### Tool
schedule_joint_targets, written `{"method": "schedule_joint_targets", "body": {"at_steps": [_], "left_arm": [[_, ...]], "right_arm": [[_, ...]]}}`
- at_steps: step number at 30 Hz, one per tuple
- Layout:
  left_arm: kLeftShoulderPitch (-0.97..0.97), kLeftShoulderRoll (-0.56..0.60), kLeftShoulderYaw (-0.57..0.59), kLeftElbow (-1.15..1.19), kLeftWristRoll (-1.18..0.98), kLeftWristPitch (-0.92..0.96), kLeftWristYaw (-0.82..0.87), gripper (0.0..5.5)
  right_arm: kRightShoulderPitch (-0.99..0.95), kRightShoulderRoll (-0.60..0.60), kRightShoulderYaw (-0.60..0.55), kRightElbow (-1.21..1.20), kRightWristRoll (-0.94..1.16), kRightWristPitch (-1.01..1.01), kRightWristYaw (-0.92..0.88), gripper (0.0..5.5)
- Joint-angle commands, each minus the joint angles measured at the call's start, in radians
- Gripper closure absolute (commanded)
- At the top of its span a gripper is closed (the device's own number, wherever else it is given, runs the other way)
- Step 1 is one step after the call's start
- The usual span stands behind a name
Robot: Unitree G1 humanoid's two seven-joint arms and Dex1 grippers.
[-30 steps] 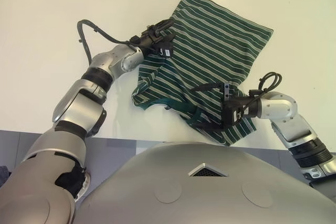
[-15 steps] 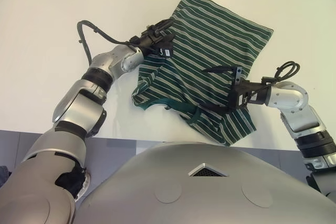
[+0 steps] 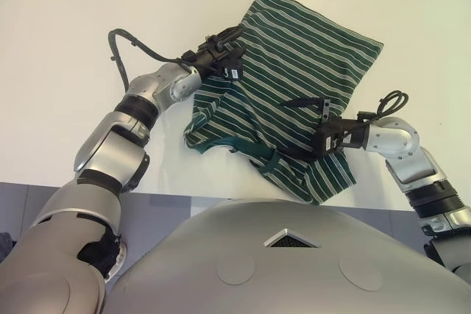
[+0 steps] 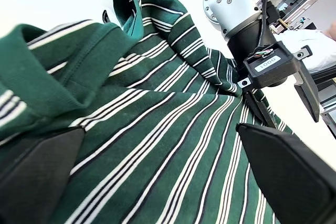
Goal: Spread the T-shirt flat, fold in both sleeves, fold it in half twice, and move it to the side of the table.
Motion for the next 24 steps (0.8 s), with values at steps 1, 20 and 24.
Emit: {"method": "schedule_joint_targets", "body": {"at_steps": [1, 20, 24], "left_arm": [[0.069, -0.003, -0.032, 0.058, 0.025, 0.022, -0.033, 3.11], [0.05, -0.009, -0.033, 0.072, 0.027, 0.023, -0.033, 3.11], [0.048, -0.009, -0.028, 0.07, 0.023, 0.021, -0.029, 3.11]], "right_arm": [[0.04, -0.033, 0.022, -0.074, 0.048, 0.026, 0.044, 0.11], [0.107, -0.007, 0.146, -0.189, 0.101, 0.084, 0.122, 0.11], [0.104, -0.008, 0.147, -0.162, 0.062, 0.07, 0.11, 0.11]]}}
